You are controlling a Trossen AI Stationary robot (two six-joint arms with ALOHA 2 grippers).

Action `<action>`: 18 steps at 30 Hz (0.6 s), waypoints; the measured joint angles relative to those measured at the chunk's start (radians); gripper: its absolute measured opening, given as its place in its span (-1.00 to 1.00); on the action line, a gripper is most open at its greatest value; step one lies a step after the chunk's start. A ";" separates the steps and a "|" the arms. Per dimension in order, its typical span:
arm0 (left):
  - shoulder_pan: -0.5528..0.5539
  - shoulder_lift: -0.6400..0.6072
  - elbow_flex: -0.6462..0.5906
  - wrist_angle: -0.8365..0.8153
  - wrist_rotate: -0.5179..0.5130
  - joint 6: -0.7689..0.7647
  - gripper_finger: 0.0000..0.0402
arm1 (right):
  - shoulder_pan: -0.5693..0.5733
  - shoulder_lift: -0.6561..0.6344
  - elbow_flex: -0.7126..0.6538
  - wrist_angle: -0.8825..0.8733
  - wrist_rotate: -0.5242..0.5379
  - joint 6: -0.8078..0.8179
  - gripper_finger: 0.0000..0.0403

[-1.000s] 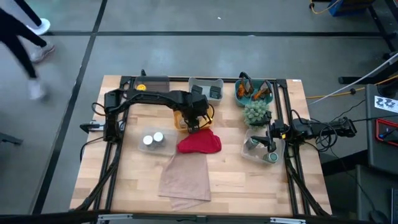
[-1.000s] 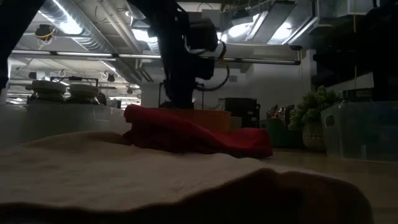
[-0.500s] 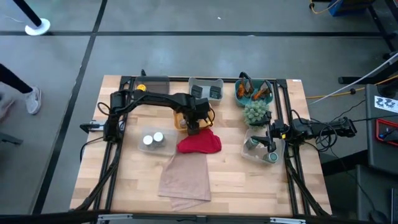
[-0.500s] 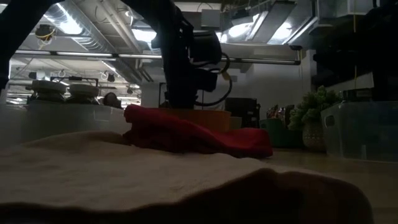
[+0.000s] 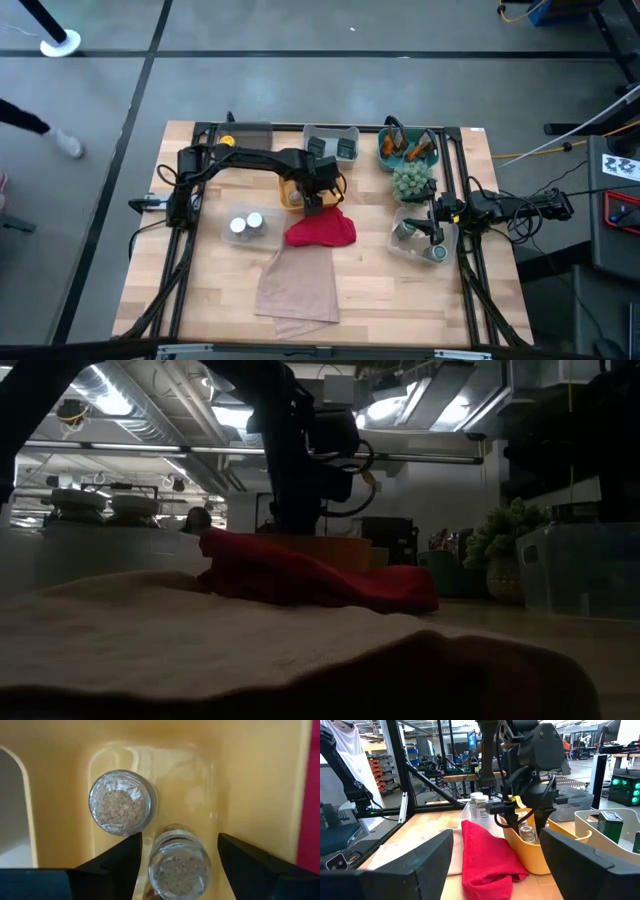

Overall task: Sort spices by type
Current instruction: Return to Home Position

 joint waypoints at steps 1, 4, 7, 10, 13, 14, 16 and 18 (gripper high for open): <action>0.000 0.000 0.006 -0.001 0.000 -0.004 0.21 | 0.000 0.000 0.000 0.000 0.000 0.000 0.48; 0.000 -0.007 0.018 0.000 0.000 -0.006 0.21 | 0.000 0.000 0.000 0.000 0.000 0.000 0.48; 0.000 -0.023 0.023 0.001 0.000 -0.004 0.21 | 0.000 0.000 0.000 0.000 0.000 0.000 0.48; 0.000 -0.037 0.023 -0.004 0.000 -0.003 0.21 | 0.000 0.000 0.000 0.000 0.000 0.000 0.48; 0.000 -0.039 0.026 -0.021 0.000 -0.002 0.21 | 0.000 0.000 0.000 0.001 0.001 0.000 0.48; 0.000 -0.044 0.030 -0.039 0.000 -0.002 0.21 | 0.000 0.000 0.000 0.003 0.001 0.000 0.48; 0.000 -0.064 0.043 -0.066 0.000 -0.002 0.21 | 0.000 0.000 0.000 0.003 0.002 0.000 0.48; 0.000 -0.101 0.059 -0.080 0.001 -0.002 0.21 | 0.000 0.000 0.000 0.003 0.002 0.000 0.48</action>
